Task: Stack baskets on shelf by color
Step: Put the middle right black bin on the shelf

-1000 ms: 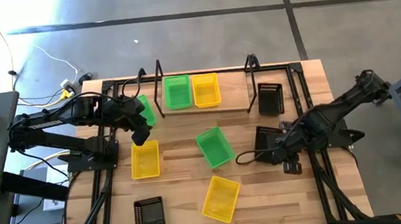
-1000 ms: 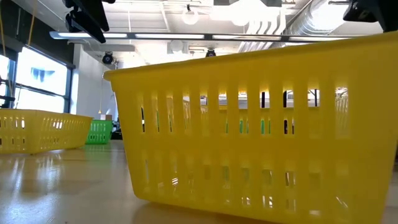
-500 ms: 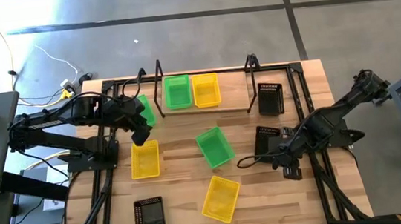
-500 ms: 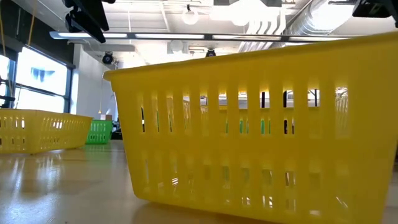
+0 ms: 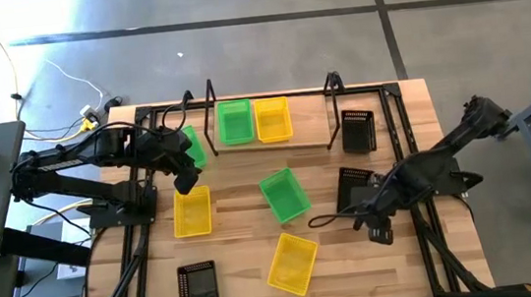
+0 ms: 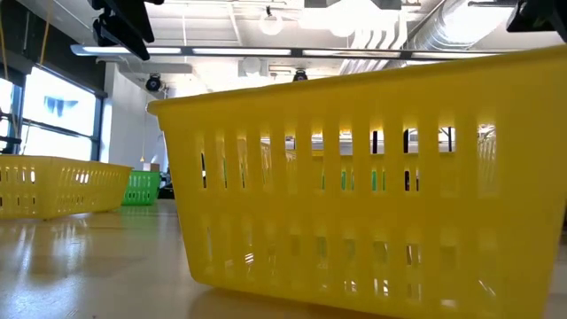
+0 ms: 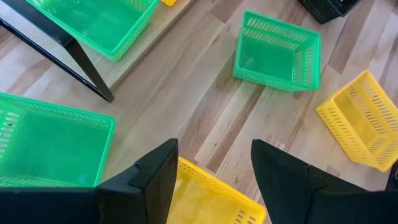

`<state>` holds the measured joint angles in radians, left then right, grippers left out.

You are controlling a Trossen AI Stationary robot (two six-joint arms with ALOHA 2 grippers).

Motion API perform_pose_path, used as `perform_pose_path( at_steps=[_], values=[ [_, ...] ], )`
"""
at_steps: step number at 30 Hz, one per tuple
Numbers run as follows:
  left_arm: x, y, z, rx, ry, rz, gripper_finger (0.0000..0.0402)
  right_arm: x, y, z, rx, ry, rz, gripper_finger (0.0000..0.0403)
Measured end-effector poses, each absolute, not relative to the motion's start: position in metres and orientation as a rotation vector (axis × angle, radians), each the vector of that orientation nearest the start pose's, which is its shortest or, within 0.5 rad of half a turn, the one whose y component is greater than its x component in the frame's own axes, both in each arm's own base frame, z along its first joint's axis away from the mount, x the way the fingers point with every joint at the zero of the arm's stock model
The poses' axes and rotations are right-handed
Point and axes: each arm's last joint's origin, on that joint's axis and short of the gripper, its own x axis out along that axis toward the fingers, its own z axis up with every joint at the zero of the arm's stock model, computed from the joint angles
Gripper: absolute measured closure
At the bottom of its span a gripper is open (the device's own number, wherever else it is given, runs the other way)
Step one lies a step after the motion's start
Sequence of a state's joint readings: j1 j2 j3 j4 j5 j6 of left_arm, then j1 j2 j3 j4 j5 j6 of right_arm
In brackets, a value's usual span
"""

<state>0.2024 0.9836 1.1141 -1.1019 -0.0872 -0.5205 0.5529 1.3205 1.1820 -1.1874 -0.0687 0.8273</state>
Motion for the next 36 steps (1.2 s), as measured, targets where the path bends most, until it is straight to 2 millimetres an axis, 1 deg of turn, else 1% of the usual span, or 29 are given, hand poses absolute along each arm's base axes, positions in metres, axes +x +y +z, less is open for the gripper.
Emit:
perform_pose_path(
  at_steps=[5, 11, 20, 27, 31, 36],
  values=[
    [0.16, 0.035, 0.335, -0.531, 0.883, 0.515, 0.0206, 0.208, 0.132, 0.275, 0.312, 1.462, 0.009, 0.0233],
    [0.16, 0.035, 0.335, -0.53, 0.882, 0.516, 0.0206, 0.221, 0.139, 0.253, 0.23, 1.523, -0.033, 0.0237],
    [0.16, 0.035, 0.335, -0.5, 0.889, 0.501, 0.0206, 0.243, 0.138, 0.218, 0.196, 1.626, -0.173, 0.0237],
    [0.16, 0.035, 0.335, -0.499, 0.89, 0.501, 0.0206, 0.252, 0.131, 0.193, 0.163, 1.733, -0.298, 0.0237],
    [0.16, 0.035, 0.335, -0.499, 0.89, 0.5, 0.0206, 0.258, 0.129, 0.18, 0.161, 1.764, -0.328, 0.0237],
    [0.16, 0.035, 0.335, -0.492, 0.891, 0.496, 0.0206, 0.261, 0.129, 0.168, 0.15, 1.807, -0.35, 0.0238]
  ],
)
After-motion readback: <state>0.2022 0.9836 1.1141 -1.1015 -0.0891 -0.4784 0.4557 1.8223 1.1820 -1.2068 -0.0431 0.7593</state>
